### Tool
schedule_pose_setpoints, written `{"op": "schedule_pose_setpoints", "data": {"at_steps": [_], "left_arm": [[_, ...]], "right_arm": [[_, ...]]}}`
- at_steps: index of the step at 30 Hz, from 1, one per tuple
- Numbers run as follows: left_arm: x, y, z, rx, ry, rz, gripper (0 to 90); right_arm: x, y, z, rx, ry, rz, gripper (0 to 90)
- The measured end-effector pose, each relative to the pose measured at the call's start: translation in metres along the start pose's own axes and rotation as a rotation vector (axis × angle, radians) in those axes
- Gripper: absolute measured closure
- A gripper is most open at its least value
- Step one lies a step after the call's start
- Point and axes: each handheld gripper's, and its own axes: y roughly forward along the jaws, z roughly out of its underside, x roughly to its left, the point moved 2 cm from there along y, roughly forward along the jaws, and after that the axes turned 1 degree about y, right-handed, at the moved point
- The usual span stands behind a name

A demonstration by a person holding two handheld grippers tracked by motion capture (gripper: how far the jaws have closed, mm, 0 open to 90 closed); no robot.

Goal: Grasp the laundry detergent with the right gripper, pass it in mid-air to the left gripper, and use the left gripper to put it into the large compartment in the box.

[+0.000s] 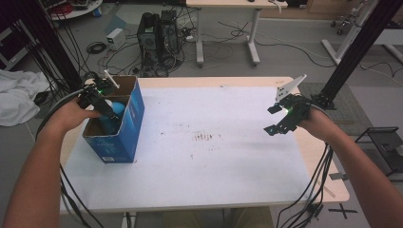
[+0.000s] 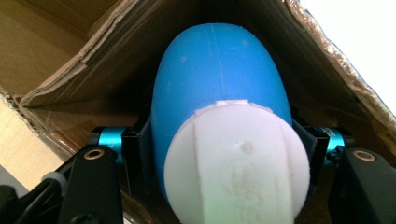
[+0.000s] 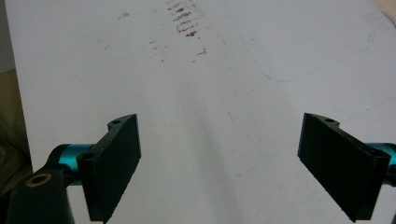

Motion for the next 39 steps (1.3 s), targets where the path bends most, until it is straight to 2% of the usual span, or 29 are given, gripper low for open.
{"op": "schedule_pose_setpoints", "data": {"at_steps": [1, 2, 3, 5, 6, 8, 9, 11, 15, 21, 23, 30, 31, 32, 33, 34, 36, 37, 38, 39], "left_arm": [[0.0, 0.0, 0.0, 0.003, 0.004, -0.002, 37.7], [-0.001, 0.001, 0.0, -0.013, -0.014, 0.001, 37.7], [0.0, 0.0, 0.001, 0.007, 0.0, 0.002, 37.6], [0.0, 0.0, 0.001, 0.008, -0.002, 0.002, 37.6], [-0.001, 0.001, 0.001, 0.002, -0.011, 0.002, 37.5], [-0.001, 0.001, 0.001, 0.002, -0.012, 0.002, 37.3], [-0.001, 0.0, 0.001, -0.001, -0.026, 0.017, 37.3], [0.002, -0.002, 0.001, -0.009, -0.023, 0.029, 33.1], [0.001, -0.004, 0.002, -0.01, -0.013, 0.03, 32.8], [0.0, -0.006, 0.003, -0.014, -0.023, 0.036, 30.1], [0.001, -0.008, 0.003, -0.013, -0.013, 0.033, 30.1], [0.0, -0.02, 0.009, -0.081, -0.055, 0.029, 30.1], [0.001, -0.023, 0.01, -0.089, -0.045, 0.021, 30.1], [0.0, -0.025, 0.011, -0.099, -0.053, 0.021, 30.0], [0.001, -0.027, 0.013, -0.092, -0.04, 0.022, 30.0], [-0.001, -0.029, 0.014, -0.105, -0.061, 0.025, 30.0], [0.001, -0.034, 0.016, -0.106, -0.038, 0.008, 30.0], [-0.001, -0.035, 0.017, -0.13, -0.081, 0.008, 20.6], [0.0, -0.038, 0.019, -0.124, -0.08, 0.01, 20.6], [-0.002, -0.04, 0.02, -0.148, -0.092, 0.012, 20.6]], "right_arm": [[0.0, 0.0, 0.0, 0.0, 0.0, 0.0, 12.4], [0.0, 0.0, 0.0, 0.002, -0.001, -0.002, 12.4], [0.0, 0.001, 0.0, 0.003, -0.003, -0.002, 12.4], [0.001, 0.001, 0.0, 0.003, 0.006, 0.001, 12.4], [0.001, 0.001, 0.0, 0.002, -0.009, -0.002, 12.4], [0.001, 0.001, -0.001, 0.001, -0.01, 0.0, 12.4], [0.001, 0.001, 0.0, 0.003, -0.008, 0.0, 12.4], [0.002, 0.001, 0.0, 0.004, -0.007, -0.002, 12.4], [0.003, 0.0, 0.001, 0.002, 0.0, 0.002, 12.4], [0.004, -0.002, 0.002, 0.001, -0.008, 0.003, 12.4], [0.004, -0.002, 0.002, 0.005, -0.004, 0.005, 12.4], [0.006, -0.004, 0.004, 0.0, 0.0, 0.009, 12.4], [0.006, -0.004, 0.003, -0.004, -0.003, 0.011, 12.4], [0.006, -0.004, 0.003, -0.005, 0.004, 0.009, 12.4], [0.006, -0.004, 0.003, -0.001, -0.002, 0.009, 12.4], [0.007, -0.004, 0.002, -0.005, -0.008, 0.008, 12.4], [0.008, -0.004, 0.002, -0.006, 0.0, 0.009, 12.4], [0.007, -0.004, 0.002, -0.007, -0.012, 0.006, 12.4], [0.007, -0.004, 0.002, -0.007, -0.012, 0.006, 12.4], [0.008, -0.004, 0.002, -0.007, -0.01, 0.007, 12.4]]}}
